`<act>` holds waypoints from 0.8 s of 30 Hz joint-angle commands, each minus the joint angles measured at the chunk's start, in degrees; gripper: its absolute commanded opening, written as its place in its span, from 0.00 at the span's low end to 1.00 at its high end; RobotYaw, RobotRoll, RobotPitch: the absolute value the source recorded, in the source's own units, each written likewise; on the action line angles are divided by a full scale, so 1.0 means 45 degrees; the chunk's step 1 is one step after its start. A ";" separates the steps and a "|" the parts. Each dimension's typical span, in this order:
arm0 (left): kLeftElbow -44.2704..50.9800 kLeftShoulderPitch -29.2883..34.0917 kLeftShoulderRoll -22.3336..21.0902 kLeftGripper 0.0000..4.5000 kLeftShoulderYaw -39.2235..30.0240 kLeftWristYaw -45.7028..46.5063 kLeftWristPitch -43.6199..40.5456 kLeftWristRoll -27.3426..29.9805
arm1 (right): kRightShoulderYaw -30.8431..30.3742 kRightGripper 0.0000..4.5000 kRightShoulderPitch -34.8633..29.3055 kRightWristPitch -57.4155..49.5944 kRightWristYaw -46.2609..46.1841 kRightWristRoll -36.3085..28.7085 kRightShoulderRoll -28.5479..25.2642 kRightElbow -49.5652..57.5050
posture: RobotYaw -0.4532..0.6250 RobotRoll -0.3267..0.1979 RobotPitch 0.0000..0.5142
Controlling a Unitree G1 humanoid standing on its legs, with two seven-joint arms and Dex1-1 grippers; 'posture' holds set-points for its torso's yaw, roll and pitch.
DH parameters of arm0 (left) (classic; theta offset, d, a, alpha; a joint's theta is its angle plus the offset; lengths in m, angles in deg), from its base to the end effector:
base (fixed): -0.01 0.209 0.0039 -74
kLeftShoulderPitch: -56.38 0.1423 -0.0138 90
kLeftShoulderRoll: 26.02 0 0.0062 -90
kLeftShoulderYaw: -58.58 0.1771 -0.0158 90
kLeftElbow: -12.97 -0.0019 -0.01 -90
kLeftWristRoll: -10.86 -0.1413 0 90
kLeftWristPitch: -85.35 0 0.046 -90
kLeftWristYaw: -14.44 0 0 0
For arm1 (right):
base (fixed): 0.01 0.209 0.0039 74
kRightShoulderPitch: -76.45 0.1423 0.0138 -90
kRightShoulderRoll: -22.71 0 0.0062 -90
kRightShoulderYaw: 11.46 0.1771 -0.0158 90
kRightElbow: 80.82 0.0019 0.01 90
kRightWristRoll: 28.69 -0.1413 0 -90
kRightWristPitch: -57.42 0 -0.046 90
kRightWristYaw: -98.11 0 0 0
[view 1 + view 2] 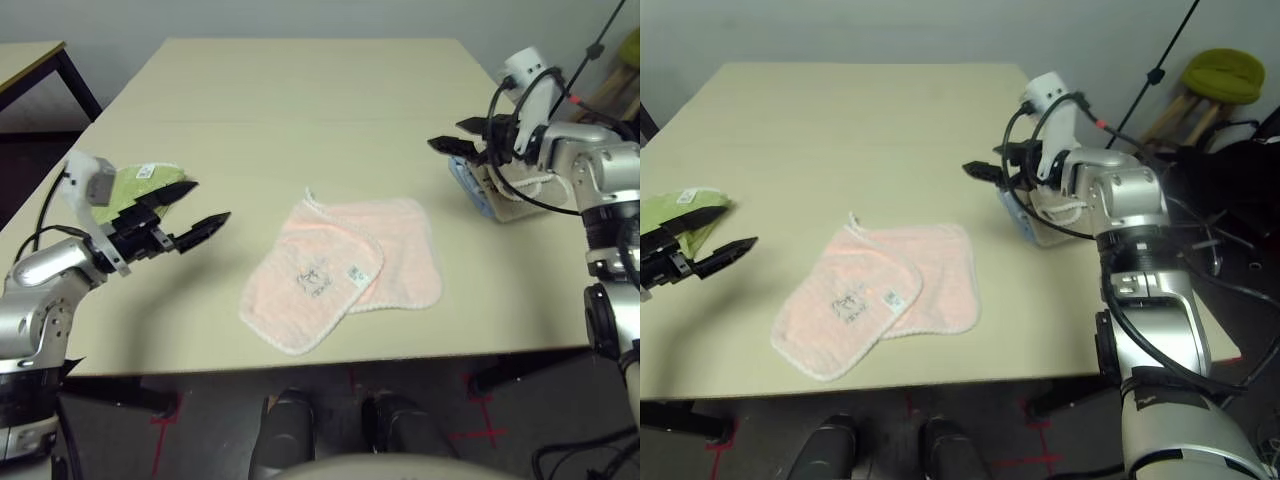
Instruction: Fold the towel and set it aside.
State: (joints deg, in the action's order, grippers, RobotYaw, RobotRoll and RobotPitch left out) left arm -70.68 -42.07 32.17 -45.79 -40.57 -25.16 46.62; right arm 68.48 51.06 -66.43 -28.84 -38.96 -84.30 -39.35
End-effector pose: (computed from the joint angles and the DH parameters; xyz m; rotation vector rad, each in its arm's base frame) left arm 0.2196 0.2981 0.1799 0.1912 0.0548 -0.8329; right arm 0.3553 -0.2304 0.2238 -0.1955 0.4413 0.7028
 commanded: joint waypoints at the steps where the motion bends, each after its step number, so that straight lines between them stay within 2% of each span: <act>1: 0.0733 0.0104 0.0080 1.00 0.0448 -0.0440 -0.0542 0.0203 | -0.0381 0.99 0.0455 0.0986 -0.0065 0.1119 0.0600 -0.2395 | 0.64 0.62 0.18; 5: 0.0973 0.0130 0.0183 1.00 0.0446 -0.0458 -0.0707 0.0158 | -0.0383 0.99 0.0805 0.1905 -0.0026 0.1864 0.1287 -0.4018 | 0.65 0.62 0.18; 10: 0.1229 0.0245 0.0234 1.00 0.0295 -0.0419 -0.0908 0.0247 | -0.0436 0.99 0.0761 0.2614 -0.0264 0.2718 0.1920 -0.4966 | 0.66 0.62 0.19; 16: 0.1630 0.0586 0.0227 1.00 0.0029 -0.0300 -0.1197 0.0338 | -0.0489 0.99 0.0572 0.2954 -0.0463 0.3574 0.2050 -0.5453 | 0.67 0.62 0.22; 24: 0.2122 0.0870 0.0327 1.00 -0.0185 -0.0117 -0.1586 0.0509 | -0.0029 0.99 0.0170 0.2864 -0.0935 0.3688 0.2148 -0.5711 | 0.67 0.62 0.24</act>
State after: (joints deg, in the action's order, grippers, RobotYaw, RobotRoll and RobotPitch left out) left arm -62.14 -38.72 33.54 -46.35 -41.28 -31.54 48.78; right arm 67.79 52.78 -52.94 -33.07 -22.92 -74.92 -64.14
